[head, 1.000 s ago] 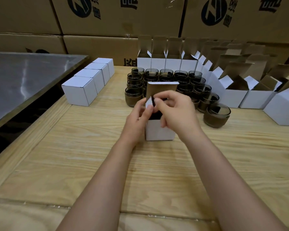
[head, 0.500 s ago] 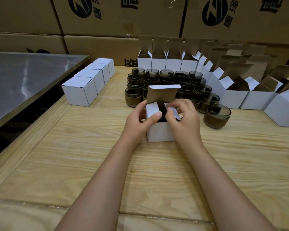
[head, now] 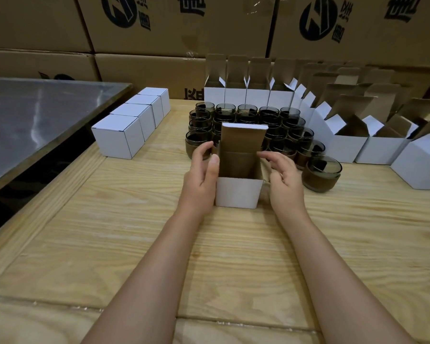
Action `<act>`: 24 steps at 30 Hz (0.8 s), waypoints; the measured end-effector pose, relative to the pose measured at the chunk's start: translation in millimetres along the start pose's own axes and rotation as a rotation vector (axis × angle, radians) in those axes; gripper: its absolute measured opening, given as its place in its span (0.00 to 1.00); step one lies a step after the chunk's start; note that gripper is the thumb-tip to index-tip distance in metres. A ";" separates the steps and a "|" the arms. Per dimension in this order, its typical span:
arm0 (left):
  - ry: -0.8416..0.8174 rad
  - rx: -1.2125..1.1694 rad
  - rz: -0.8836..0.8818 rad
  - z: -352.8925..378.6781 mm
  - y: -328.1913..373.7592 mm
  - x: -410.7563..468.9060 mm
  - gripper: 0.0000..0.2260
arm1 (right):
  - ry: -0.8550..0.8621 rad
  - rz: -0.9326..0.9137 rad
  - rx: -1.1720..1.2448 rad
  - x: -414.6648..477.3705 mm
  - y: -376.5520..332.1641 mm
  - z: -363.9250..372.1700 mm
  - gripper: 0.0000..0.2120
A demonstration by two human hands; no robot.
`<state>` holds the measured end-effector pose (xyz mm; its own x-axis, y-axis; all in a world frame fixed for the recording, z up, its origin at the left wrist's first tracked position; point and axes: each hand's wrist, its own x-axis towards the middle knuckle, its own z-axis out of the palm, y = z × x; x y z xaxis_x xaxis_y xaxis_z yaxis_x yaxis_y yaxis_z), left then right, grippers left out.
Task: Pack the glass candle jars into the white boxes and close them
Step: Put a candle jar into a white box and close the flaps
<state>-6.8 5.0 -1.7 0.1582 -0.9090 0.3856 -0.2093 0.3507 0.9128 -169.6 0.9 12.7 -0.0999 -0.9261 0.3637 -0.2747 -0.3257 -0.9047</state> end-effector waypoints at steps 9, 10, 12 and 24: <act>-0.023 -0.401 -0.088 -5.1 5.6 4.8 0.10 | -0.180 0.104 0.289 3.2 2.5 2.8 0.34; -0.015 -0.413 -0.078 -5.6 5.5 5.8 0.11 | -0.181 0.134 0.322 4.3 2.1 3.1 0.35; 0.011 -0.398 -0.061 -7.0 4.5 7.4 0.14 | -0.181 0.168 0.360 5.4 0.6 3.2 0.35; -0.065 -0.357 -0.006 -3.8 4.3 5.3 0.14 | -0.205 0.024 0.171 5.3 -1.3 0.7 0.34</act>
<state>-3.2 2.5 4.9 0.0948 -0.9198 0.3808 0.1433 0.3912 0.9091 -169.1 -3.6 15.6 0.0958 -0.9475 0.3051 -0.1076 -0.3145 -0.9431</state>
